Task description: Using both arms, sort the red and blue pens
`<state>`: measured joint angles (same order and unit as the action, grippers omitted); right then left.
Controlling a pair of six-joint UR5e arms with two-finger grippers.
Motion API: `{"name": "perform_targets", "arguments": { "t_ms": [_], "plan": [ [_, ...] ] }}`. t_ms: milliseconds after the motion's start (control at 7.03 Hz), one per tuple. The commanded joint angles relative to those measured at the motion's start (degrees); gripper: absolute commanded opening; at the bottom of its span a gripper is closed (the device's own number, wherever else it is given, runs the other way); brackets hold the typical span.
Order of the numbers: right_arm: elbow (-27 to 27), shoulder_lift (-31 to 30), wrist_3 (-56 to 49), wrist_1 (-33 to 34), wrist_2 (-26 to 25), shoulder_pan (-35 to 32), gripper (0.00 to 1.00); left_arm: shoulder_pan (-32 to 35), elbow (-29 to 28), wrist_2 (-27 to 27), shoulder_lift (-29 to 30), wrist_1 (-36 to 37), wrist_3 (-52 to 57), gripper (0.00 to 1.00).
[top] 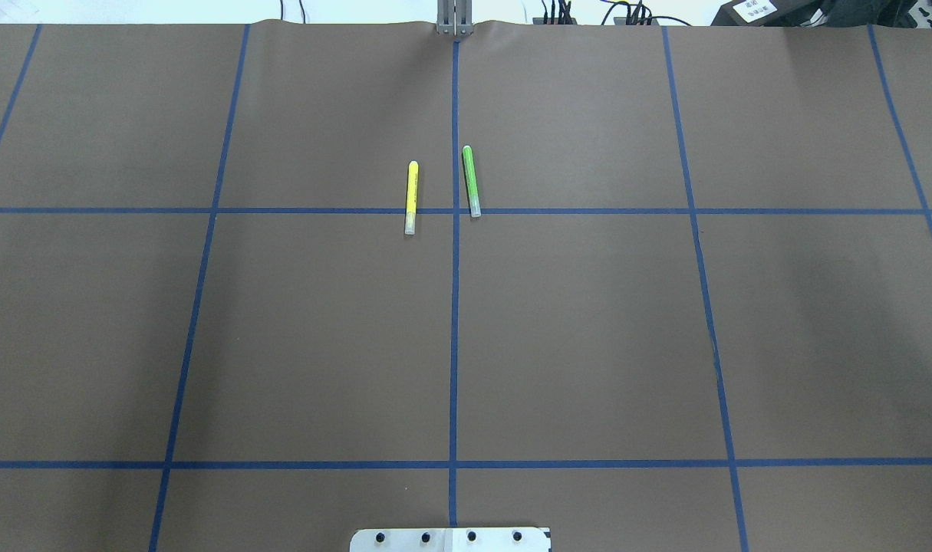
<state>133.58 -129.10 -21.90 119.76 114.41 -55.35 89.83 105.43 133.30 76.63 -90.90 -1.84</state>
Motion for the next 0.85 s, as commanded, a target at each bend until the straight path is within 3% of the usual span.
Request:
{"name": "perform_targets", "arguments": {
  "t_ms": [0,712],
  "plan": [
    [-0.7,-7.6,-5.4,0.3,-4.3,0.1,0.00,0.0,0.0,0.0,0.0,-0.1,0.0,1.00],
    [-10.1,-9.4,-7.4,-0.5,-6.4,0.2,0.00,0.1,0.4,0.0,-0.6,-0.2,0.0,1.00]
  ]
}}
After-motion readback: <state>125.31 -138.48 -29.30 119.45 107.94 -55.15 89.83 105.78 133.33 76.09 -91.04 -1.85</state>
